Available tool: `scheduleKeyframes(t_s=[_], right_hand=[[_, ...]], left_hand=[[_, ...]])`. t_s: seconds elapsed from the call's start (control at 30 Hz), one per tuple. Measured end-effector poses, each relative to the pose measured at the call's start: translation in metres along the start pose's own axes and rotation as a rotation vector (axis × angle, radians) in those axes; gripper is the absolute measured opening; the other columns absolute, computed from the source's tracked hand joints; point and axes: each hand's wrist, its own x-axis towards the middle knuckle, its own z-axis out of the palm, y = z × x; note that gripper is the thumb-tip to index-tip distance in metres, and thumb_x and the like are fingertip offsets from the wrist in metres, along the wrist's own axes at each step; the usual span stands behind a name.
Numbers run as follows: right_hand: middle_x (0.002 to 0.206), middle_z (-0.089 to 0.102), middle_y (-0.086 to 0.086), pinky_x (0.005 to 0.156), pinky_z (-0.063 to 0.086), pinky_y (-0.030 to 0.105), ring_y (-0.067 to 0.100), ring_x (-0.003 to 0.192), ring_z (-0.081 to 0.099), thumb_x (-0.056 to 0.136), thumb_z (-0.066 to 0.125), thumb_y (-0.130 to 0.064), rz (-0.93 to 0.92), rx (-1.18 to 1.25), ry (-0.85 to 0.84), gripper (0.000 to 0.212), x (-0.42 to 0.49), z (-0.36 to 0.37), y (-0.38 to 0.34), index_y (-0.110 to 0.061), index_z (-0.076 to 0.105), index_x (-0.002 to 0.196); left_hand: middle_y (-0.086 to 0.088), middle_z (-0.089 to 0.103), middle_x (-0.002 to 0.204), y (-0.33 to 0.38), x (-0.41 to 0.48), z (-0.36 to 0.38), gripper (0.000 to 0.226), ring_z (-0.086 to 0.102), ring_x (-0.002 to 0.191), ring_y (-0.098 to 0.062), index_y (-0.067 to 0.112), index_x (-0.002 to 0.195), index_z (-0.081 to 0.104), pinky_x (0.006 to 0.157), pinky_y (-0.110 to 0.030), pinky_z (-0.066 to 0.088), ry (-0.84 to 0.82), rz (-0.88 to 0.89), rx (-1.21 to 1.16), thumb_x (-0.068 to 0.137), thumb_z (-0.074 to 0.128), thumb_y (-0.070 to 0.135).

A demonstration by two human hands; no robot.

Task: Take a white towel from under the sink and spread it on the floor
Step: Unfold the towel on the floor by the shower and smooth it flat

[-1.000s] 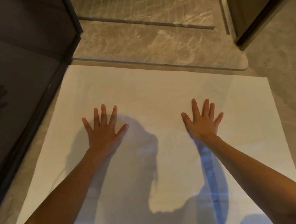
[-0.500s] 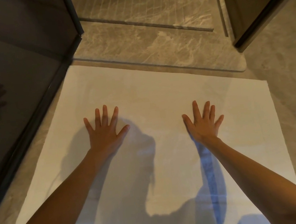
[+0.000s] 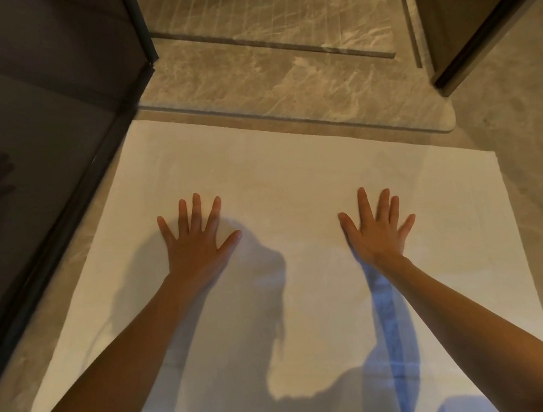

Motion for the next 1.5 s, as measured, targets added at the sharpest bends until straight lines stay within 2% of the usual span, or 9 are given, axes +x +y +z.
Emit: scheduleKeyframes(t_s=[0.2,0.37,0.57,0.7,0.87,1.0,1.17,1.33,1.5], right_hand=[[0.158,-0.011,0.013,0.112,-0.007,0.061,0.030,0.144,-0.013,0.089,0.017,-0.066,-0.013,0.017,0.034,0.070,-0.002,-0.004,-0.005,-0.034,-0.003,0.149],[0.158,-0.012,0.011,0.112,-0.008,0.057,0.029,0.144,-0.013,0.091,0.015,-0.064,-0.193,-0.082,0.040,0.069,-0.005,-0.002,-0.022,-0.032,-0.004,0.149],[0.158,-0.017,0.007,0.114,-0.009,0.056,0.026,0.144,-0.016,0.089,0.011,-0.066,-0.152,-0.080,-0.017,0.069,-0.005,0.005,-0.023,-0.036,-0.012,0.147],[0.157,-0.018,0.007,0.114,-0.009,0.055,0.026,0.144,-0.016,0.089,0.009,-0.066,-0.156,-0.086,-0.021,0.069,-0.005,0.003,-0.022,-0.035,-0.014,0.147],[0.158,-0.012,0.010,0.115,-0.007,0.055,0.027,0.145,-0.014,0.089,0.009,-0.067,-0.168,-0.047,-0.026,0.072,-0.006,-0.001,-0.031,-0.030,-0.006,0.149],[0.159,-0.001,0.010,0.115,-0.004,0.049,0.026,0.146,-0.005,0.082,0.002,-0.066,-0.345,0.055,0.085,0.080,-0.005,-0.016,-0.066,-0.025,0.006,0.150],[0.158,0.005,0.012,0.116,-0.001,0.049,0.028,0.146,0.000,0.088,0.012,-0.059,-0.468,0.059,0.144,0.073,0.015,-0.050,-0.140,-0.019,0.015,0.150],[0.158,0.001,0.014,0.115,-0.001,0.046,0.031,0.146,-0.001,0.090,0.015,-0.052,-0.598,-0.017,0.169,0.069,0.027,-0.094,-0.205,-0.017,0.011,0.150],[0.158,-0.003,0.013,0.116,0.000,0.042,0.030,0.146,-0.004,0.100,0.027,-0.037,-0.613,0.018,0.133,0.058,0.024,-0.125,-0.238,-0.015,0.006,0.150]], left_hand=[[-0.007,0.011,0.158,-0.005,-0.002,-0.003,0.075,0.006,0.144,-0.029,0.032,0.149,0.005,0.112,-0.058,0.001,0.033,0.004,-0.050,0.085,0.018,0.070],[-0.009,0.012,0.158,-0.029,-0.005,-0.004,0.077,0.008,0.145,-0.027,0.023,0.150,0.006,0.116,-0.050,0.002,0.045,0.031,-0.040,0.088,0.015,0.068],[-0.007,0.011,0.158,-0.037,-0.007,-0.002,0.079,0.008,0.145,-0.024,0.018,0.150,0.004,0.117,-0.045,0.003,0.036,0.036,-0.009,0.089,0.014,0.066],[-0.006,0.002,0.158,-0.039,-0.008,-0.002,0.084,0.000,0.145,-0.019,0.014,0.149,-0.002,0.117,-0.041,-0.003,0.010,0.032,-0.009,0.086,0.003,0.069],[-0.005,-0.008,0.158,-0.053,-0.022,-0.010,0.082,-0.012,0.144,-0.014,0.012,0.148,-0.007,0.117,-0.038,-0.009,-0.001,0.046,-0.048,0.089,0.008,0.066],[-0.010,0.007,0.158,-0.070,-0.027,-0.023,0.081,-0.001,0.145,-0.018,0.007,0.149,0.006,0.117,-0.039,-0.003,0.063,0.037,-0.046,0.091,0.009,0.063],[-0.020,0.029,0.150,-0.089,0.005,-0.051,0.082,0.024,0.140,-0.032,-0.001,0.143,0.027,0.113,-0.044,0.011,0.070,0.037,-0.012,0.092,0.009,0.061],[-0.021,0.026,0.151,-0.098,0.048,-0.084,0.076,0.022,0.141,-0.033,-0.001,0.144,0.023,0.114,-0.048,0.016,0.087,0.005,-0.029,0.092,0.025,0.055],[-0.016,0.015,0.156,-0.093,0.062,-0.107,0.070,0.011,0.144,-0.027,0.002,0.147,0.013,0.117,-0.043,0.007,0.090,0.002,-0.088,0.096,0.029,0.048]])
